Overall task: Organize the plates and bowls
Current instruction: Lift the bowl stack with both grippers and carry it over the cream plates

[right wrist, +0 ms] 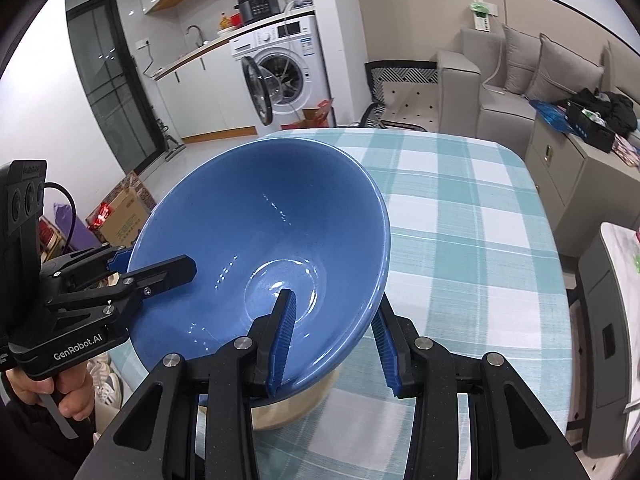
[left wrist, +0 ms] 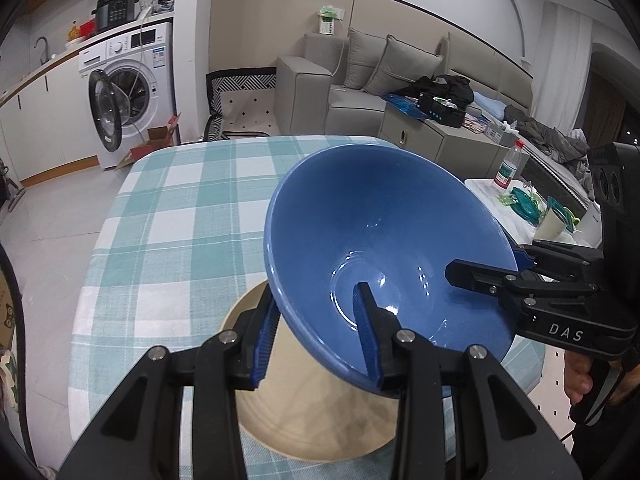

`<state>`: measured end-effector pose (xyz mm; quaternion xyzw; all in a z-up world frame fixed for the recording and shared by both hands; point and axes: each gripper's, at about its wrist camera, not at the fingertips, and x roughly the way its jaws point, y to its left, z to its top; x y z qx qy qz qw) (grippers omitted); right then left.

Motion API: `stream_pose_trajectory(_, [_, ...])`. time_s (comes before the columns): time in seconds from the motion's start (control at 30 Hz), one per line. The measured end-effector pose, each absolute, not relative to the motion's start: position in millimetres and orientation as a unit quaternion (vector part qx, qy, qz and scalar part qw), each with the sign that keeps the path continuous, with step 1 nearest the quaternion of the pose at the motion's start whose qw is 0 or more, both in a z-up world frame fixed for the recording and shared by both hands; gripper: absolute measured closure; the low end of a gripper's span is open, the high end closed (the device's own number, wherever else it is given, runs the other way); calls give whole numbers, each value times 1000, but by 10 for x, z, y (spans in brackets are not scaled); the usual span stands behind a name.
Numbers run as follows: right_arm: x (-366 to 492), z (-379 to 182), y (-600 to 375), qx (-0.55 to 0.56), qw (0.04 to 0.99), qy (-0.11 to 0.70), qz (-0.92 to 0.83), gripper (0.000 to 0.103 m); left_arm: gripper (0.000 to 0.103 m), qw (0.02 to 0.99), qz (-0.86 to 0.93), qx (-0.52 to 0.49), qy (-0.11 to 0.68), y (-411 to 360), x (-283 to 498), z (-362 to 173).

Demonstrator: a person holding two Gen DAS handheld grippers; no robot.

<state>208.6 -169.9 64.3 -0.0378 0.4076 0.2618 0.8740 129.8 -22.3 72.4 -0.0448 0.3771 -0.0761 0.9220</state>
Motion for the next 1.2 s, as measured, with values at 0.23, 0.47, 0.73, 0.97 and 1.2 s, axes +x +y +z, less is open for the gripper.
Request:
stream_pose_trajectory(0.23, [1984,595,-1525,-48,870,407,275,64,67,924,-61,-53,375,-66,1142,649])
stream_pose_trajectory(0.47, [1947,451,-1411,-53,862,418,283,64,67,922,-54,-57,379,13,1066,574])
stream_pose_trajectory(0.73, [1938,382,-1380,-56,859,421,286,64,67,921,-53,-58,381,51,1039,533])
stream_pose_trajectory(0.97, [1926,288,-1352,-61,854,429,287,64,67,917,-52,-63,391,88,1005,425])
stream_pose_trajectory(1.2, [1918,240,-1343,-62,852,433,287,64,67,914,-51,-64,397,78,1004,365])
